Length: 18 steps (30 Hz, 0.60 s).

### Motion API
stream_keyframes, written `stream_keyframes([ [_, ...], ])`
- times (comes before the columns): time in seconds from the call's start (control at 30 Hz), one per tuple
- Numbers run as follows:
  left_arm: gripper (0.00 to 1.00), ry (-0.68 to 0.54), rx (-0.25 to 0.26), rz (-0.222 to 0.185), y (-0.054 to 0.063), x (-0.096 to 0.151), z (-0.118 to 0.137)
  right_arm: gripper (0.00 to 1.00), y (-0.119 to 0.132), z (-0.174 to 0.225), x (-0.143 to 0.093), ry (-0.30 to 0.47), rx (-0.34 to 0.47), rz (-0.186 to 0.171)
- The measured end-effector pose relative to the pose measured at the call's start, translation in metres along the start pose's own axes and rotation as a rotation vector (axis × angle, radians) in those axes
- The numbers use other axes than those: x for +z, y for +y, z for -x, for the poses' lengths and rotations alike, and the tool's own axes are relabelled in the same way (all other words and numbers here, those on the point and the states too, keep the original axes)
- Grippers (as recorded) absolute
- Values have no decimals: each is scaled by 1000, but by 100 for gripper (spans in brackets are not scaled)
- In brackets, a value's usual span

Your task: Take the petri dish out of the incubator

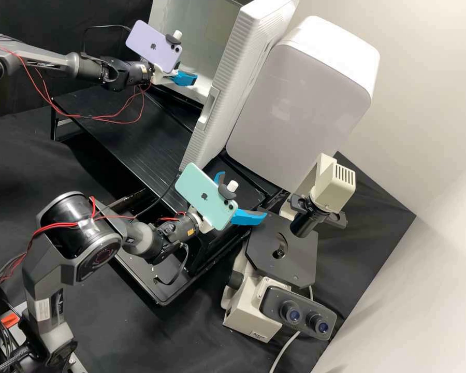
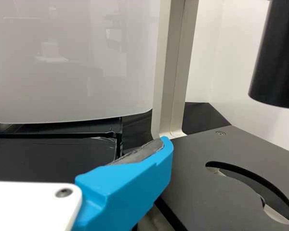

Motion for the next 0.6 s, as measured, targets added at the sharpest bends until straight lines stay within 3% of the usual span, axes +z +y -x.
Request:
stream_keyframes([
  [0.3, 100, 38, -30, 64, 2, 4, -9, 100, 0, 0, 0, 0, 0, 0],
  [0.6, 100, 49, -27, 57, 2, 4, -11, 100, 0, 0, 0, 0, 0, 0],
])
